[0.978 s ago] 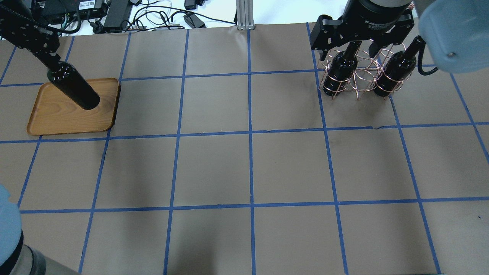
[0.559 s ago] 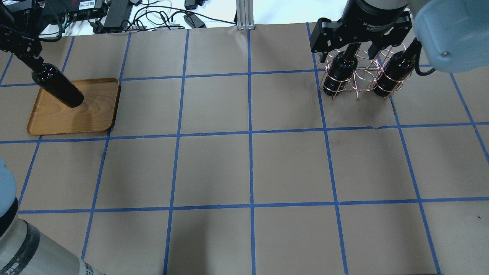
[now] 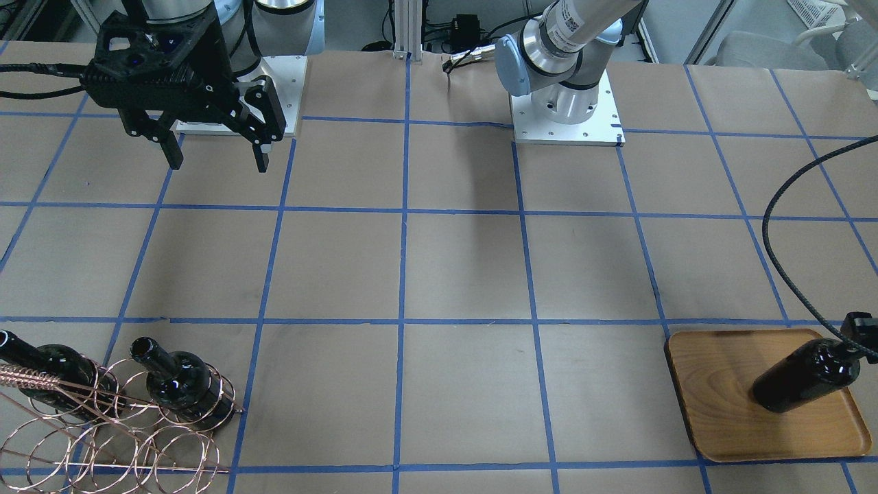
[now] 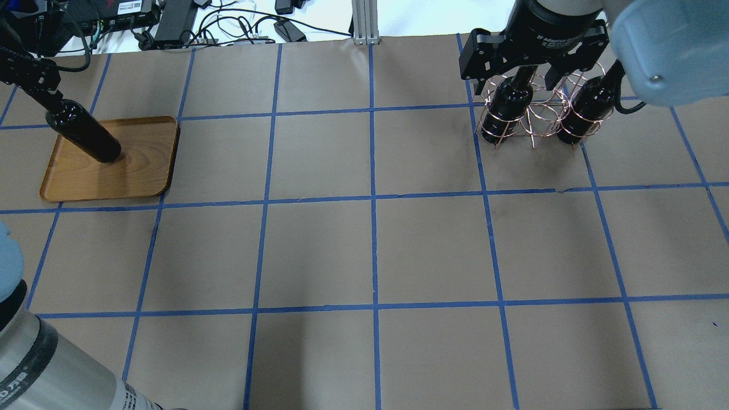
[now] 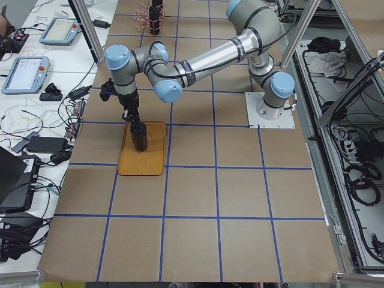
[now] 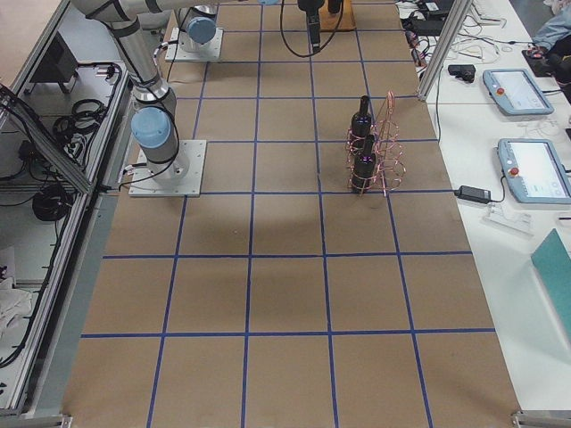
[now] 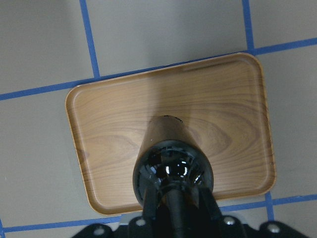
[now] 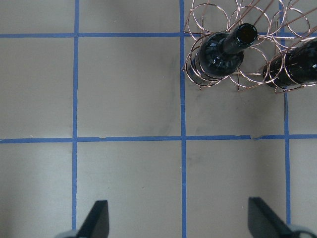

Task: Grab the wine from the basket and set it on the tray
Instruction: 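Lay the bottle down on the tray and open the left gripper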

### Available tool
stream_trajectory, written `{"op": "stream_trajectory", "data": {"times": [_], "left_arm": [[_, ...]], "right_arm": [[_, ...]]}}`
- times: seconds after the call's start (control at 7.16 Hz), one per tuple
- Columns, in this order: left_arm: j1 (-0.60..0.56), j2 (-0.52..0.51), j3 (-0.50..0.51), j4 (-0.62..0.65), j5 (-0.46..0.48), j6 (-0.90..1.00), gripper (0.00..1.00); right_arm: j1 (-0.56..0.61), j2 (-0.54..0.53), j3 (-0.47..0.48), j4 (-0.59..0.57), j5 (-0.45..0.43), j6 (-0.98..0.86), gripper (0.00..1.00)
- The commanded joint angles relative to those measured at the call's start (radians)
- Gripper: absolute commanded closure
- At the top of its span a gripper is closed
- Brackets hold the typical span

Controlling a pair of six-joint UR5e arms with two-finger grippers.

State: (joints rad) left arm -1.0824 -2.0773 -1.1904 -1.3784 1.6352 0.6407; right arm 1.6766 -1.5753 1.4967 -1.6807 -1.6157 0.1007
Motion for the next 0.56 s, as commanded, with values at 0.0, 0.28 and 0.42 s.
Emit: {"op": "stream_trajectory", "data": {"times": [0.0,0.28,0.42], "left_arm": [[0.007,-0.009,0.000,0.002,-0.017,0.002,1.00],[0.015,-0.009,0.000,0.002,-0.034,0.002,1.00],[0.015,-0.010,0.000,0.004,-0.034,0.005,0.79]], "right_arm": [[0.000,0.000,0.001,0.007,0.000,-0.001,0.00],[0.000,0.000,0.001,0.006,0.005,-0.001,0.00],[0.000,0.000,0.001,0.006,0.005,-0.001,0.00]]}}
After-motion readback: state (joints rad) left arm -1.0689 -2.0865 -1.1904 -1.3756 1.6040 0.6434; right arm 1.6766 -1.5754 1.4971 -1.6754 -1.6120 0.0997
